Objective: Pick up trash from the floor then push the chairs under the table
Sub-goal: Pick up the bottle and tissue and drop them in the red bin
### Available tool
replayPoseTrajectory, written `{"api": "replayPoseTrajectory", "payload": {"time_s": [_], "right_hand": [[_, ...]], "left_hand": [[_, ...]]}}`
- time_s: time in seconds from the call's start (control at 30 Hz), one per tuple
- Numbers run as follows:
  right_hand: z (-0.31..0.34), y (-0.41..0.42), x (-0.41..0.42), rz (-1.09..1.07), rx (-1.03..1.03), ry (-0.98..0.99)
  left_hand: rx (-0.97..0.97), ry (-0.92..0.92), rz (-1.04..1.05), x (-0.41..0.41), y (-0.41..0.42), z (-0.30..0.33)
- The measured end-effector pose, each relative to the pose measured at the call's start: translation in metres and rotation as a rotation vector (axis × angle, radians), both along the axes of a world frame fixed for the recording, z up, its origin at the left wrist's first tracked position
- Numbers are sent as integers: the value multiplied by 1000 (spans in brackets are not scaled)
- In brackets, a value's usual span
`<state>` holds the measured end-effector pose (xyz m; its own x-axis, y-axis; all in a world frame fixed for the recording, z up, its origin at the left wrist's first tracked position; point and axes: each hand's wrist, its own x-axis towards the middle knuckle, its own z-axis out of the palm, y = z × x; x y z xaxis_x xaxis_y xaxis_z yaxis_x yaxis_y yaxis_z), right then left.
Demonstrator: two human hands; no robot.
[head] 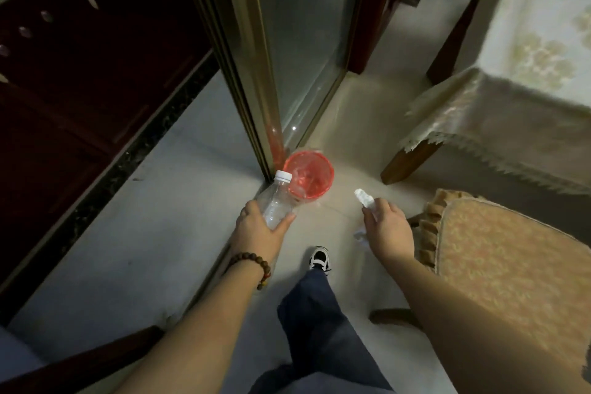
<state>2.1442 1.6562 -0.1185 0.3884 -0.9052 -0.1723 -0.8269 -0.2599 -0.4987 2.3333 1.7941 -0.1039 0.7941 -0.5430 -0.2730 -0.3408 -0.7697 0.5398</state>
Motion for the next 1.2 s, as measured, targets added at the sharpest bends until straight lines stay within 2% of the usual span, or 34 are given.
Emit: {"api": "replayPoseTrajectory", "payload": {"time_s": [0.2, 0.4, 0.53, 0.73, 0.87, 1.0, 1.2], "right_hand": [[-28, -88, 43, -69, 38, 32], [-78, -143, 84, -100, 86, 58], [-136, -170, 109, -114, 133, 62], [-241, -200, 137, -161, 137, 33], [-301, -206, 147, -179, 160, 36], [-334, -204, 163, -185, 203, 22], [-375, -209, 210, -133, 261, -27]], "left_hand": [[-38, 76, -36, 46, -104, -29], [-10, 212, -64, 94, -196, -92], [-11, 263, -120, 125, -247, -164], [133, 386, -118, 161, -288, -299], [220, 418, -155, 167, -294, -358], [239, 356, -217, 171, -285, -383], [161, 134, -323, 179, -264, -394]]}}
